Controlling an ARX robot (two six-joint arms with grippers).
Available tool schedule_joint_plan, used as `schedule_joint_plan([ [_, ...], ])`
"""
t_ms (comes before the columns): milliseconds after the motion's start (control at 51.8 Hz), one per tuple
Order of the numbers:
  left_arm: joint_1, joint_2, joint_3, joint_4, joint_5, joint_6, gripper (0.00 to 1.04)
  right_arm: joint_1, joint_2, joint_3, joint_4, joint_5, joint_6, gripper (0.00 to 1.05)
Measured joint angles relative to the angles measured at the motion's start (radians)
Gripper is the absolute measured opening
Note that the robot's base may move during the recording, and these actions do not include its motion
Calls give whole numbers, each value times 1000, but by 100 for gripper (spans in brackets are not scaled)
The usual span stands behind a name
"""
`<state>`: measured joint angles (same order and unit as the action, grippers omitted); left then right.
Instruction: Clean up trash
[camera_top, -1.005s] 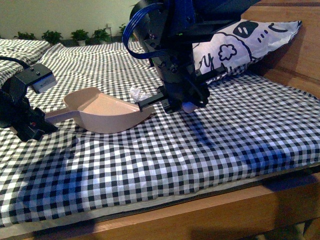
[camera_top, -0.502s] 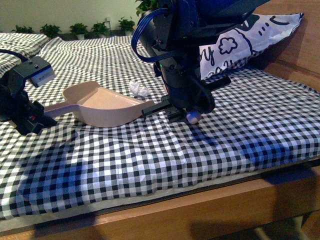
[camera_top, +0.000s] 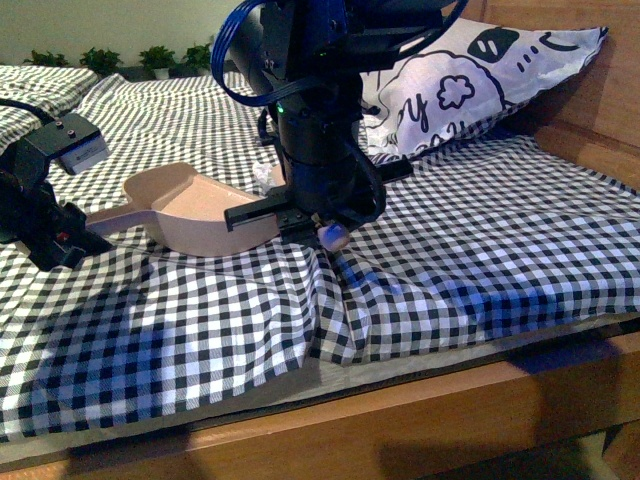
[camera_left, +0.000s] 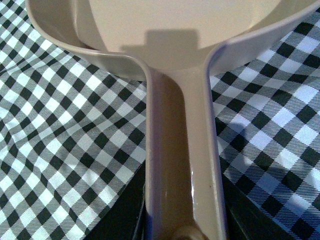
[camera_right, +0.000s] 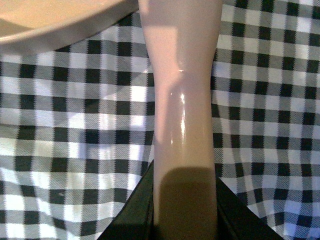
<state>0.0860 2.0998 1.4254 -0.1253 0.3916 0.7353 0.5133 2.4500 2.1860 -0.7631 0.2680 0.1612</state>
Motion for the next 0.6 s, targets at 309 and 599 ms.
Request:
schedule_joint_plan([
  [309,1,0,0,0,-3,-1,27,16,-48,6,-9,-100,-53,20],
  [599,1,0,0,0,3,-1,27,25,-106,64,-46,-149,-154,20],
])
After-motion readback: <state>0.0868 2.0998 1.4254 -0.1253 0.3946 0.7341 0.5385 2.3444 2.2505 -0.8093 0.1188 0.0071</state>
